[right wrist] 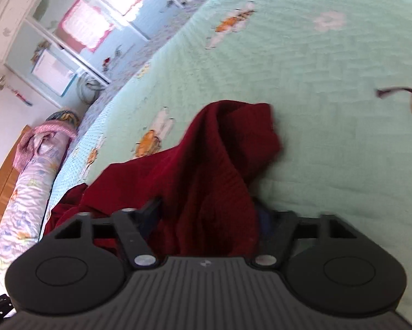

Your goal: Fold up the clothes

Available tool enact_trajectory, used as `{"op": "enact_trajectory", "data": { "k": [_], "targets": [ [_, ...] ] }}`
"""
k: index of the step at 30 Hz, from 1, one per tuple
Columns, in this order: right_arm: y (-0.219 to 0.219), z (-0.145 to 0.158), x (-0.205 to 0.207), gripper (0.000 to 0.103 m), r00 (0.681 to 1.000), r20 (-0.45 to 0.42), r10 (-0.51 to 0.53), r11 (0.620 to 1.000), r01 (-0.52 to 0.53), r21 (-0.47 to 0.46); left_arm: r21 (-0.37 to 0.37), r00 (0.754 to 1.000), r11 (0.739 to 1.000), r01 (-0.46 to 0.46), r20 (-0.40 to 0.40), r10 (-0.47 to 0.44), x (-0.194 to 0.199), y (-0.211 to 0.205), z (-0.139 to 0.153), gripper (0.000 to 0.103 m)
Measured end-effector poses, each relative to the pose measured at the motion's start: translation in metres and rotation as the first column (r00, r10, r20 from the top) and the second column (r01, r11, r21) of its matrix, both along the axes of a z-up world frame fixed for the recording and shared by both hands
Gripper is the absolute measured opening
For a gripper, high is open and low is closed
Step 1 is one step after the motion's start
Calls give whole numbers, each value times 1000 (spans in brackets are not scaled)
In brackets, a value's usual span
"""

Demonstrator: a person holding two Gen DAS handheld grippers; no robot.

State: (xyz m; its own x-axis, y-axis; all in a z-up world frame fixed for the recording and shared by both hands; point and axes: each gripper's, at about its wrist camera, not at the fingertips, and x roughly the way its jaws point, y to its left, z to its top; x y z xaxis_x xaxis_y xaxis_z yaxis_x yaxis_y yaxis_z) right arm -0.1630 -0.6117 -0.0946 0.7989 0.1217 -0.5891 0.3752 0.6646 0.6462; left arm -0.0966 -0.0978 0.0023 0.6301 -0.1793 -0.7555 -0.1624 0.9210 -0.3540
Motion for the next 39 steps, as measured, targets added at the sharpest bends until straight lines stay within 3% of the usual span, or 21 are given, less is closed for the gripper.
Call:
{"op": "enact_trajectory", "data": {
  "k": [2, 3, 6, 10, 13, 16, 18, 20, 25, 26, 27, 28, 32, 33, 35, 37, 39],
  "targets": [
    [3, 4, -2, 32, 999, 31, 21, 1000, -22, 20, -3, 1000, 1000, 13, 0, -13, -1, -2, -1, 56],
    [3, 8, -8, 21, 998, 61, 27, 999, -29, 35, -4, 1000, 1000, 19, -1, -19, -1, -4, -2, 56],
    [4, 19, -26, 19, 987, 152, 42, 995, -55, 78, -13, 999, 999, 49, 1, -49, -2, -10, -3, 56],
    [-10, 40, -77, 14, 941, 338, 14, 968, -97, 232, -35, 975, 975, 217, 54, -215, -1, -47, 3, 56],
    [-22, 51, -115, 14, 924, 383, -21, 968, -78, 240, -9, 906, 913, 408, 124, -404, -5, -93, 11, 56],
    [-34, 44, -138, 14, 950, 304, -71, 977, 6, 211, 52, 807, 822, 568, 164, -568, -8, -142, 13, 57],
    [-38, 36, -148, 14, 952, 286, -111, 967, 36, 253, 97, 755, 770, 630, 156, -637, -7, -172, 8, 57],
    [-35, 34, -150, 14, 952, 284, -114, 965, 38, 259, 165, 722, 739, 653, 158, -673, -2, -195, 2, 57],
    [-24, 33, -139, 14, 956, 284, -68, 967, -7, 254, 357, 681, 680, 641, 144, -718, 13, -239, -20, 56],
    [-23, 32, -138, 15, 957, 283, -61, 966, -15, 259, 381, 668, 658, 650, 125, -733, 16, -244, -26, 49],
    [-23, 31, -137, 17, 958, 282, -54, 965, -23, 263, 392, 656, 633, 668, 92, -749, 18, -248, -31, 8],
    [-22, 30, -135, 18, 960, 274, -53, 963, -24, 267, 386, 647, 618, 685, 67, -759, 16, -248, -32, 3],
    [-20, 23, -134, 24, 968, 244, -52, 965, -15, 264, 373, 597, 559, 741, 18, -802, -10, -232, -29, 3],
    [-21, 21, -134, 30, 971, 232, -56, 965, -7, 264, 375, 590, 548, 748, 2, -807, -17, -225, -29, 3],
    [-22, 16, -135, 35, 976, 205, -68, 963, 11, 269, 365, 608, 558, 745, -28, -794, -27, -211, -32, 3],
    [-23, 10, -134, 39, 980, 182, -79, 960, 26, 279, 344, 644, 595, 726, -35, -765, -28, -198, -34, 3],
    [-21, 7, -131, 53, 984, 162, -76, 958, 27, 286, 321, 681, 636, 702, -39, -731, -28, -185, -37, 3]
  ]
}}
